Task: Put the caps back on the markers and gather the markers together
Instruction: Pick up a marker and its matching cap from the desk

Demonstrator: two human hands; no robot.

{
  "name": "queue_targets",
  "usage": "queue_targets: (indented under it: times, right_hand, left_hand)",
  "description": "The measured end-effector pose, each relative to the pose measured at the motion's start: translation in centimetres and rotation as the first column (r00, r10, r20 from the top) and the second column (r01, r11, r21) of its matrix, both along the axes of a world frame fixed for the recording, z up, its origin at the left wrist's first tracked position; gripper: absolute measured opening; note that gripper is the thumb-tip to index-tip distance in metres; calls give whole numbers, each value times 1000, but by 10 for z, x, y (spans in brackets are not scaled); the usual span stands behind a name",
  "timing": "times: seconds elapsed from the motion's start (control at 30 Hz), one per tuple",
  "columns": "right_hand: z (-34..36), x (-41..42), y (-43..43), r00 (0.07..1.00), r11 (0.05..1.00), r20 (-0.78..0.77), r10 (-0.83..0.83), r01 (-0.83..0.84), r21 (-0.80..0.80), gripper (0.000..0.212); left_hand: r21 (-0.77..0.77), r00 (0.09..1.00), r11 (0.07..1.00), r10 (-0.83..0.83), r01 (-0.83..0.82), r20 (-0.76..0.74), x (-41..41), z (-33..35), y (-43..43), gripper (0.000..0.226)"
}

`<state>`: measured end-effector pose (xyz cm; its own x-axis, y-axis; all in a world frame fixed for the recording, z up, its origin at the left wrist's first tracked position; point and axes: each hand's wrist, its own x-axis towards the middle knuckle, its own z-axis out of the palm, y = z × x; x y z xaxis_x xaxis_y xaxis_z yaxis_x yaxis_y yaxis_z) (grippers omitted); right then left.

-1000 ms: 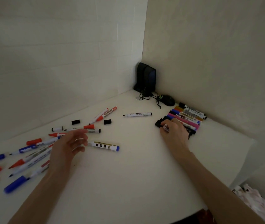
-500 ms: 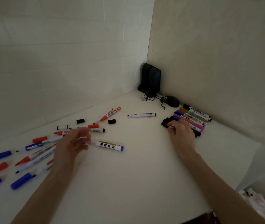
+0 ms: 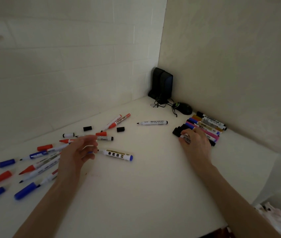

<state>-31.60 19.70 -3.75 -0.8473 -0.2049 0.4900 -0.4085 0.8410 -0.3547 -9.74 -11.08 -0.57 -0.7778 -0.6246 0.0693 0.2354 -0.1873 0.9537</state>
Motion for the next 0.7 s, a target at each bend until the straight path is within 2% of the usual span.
queue_targets:
  times: [0.23, 0.43, 0.53, 0.7]
  right_hand:
    - [4, 4, -5, 1000, 1000, -16, 9, -9, 14, 32]
    - [16, 15, -74, 943, 944, -20, 331, -331, -4, 28]
    - [20, 4, -110, 924, 924, -1, 382, -382, -32, 30]
    - [13, -38, -135, 957, 936, 123, 262, -283, 210, 39]
  left_hand:
    - [12, 1000, 1000, -5, 5, -8, -1, -1, -2, 31]
    - [9, 1000, 1000, 28, -28, -10, -3, -1, -2, 30]
    - [8, 999, 999, 42, -42, 5, -2, -2, -4, 30]
    - [14, 999, 999, 41, -41, 7, -3, -7, -11, 29]
